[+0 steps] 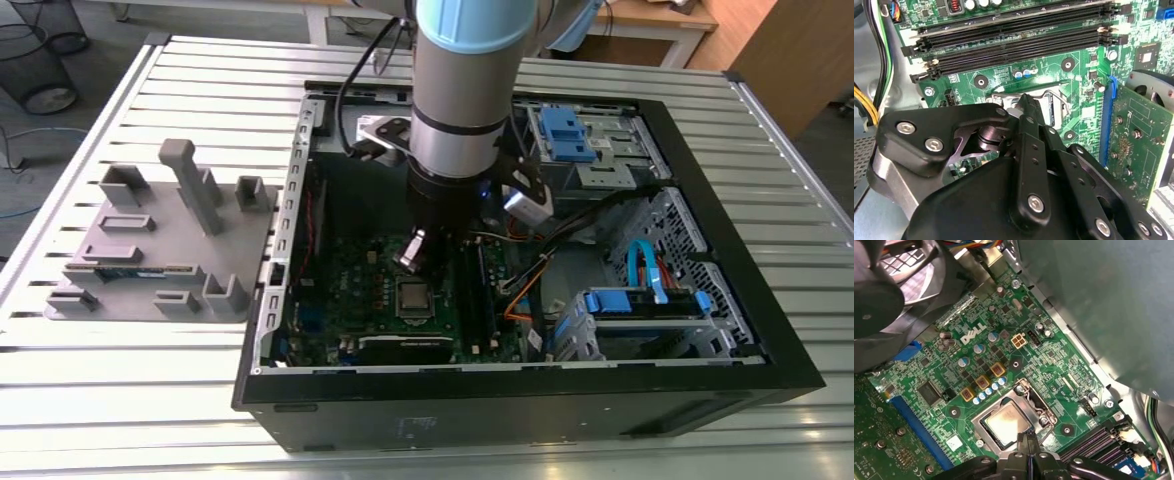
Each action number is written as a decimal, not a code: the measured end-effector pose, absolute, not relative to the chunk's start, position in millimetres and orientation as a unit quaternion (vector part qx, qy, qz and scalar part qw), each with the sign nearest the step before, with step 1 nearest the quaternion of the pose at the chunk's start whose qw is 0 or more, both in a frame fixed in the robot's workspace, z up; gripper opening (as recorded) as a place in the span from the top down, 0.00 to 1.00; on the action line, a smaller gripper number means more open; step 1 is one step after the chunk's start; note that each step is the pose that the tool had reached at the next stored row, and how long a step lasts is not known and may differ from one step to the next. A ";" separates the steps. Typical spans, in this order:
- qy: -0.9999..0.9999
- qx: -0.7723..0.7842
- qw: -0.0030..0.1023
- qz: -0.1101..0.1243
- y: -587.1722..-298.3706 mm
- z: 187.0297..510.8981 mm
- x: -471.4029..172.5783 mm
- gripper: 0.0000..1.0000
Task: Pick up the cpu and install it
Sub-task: 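Install the first cpu locking lever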
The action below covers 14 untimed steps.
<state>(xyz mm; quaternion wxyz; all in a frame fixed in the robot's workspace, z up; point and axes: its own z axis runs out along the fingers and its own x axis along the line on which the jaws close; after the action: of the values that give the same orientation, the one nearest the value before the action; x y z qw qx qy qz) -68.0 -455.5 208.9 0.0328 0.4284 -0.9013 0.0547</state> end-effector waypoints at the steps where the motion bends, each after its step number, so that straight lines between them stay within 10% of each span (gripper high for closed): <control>1: -0.903 0.426 0.033 0.055 -455.6 208.8 -68.0 0.89; 14: -0.914 0.399 0.037 0.059 -455.6 206.5 -62.8 0.89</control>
<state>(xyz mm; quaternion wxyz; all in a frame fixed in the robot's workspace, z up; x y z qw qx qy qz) -62.8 -455.6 206.5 0.0373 0.3993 -0.9141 0.0593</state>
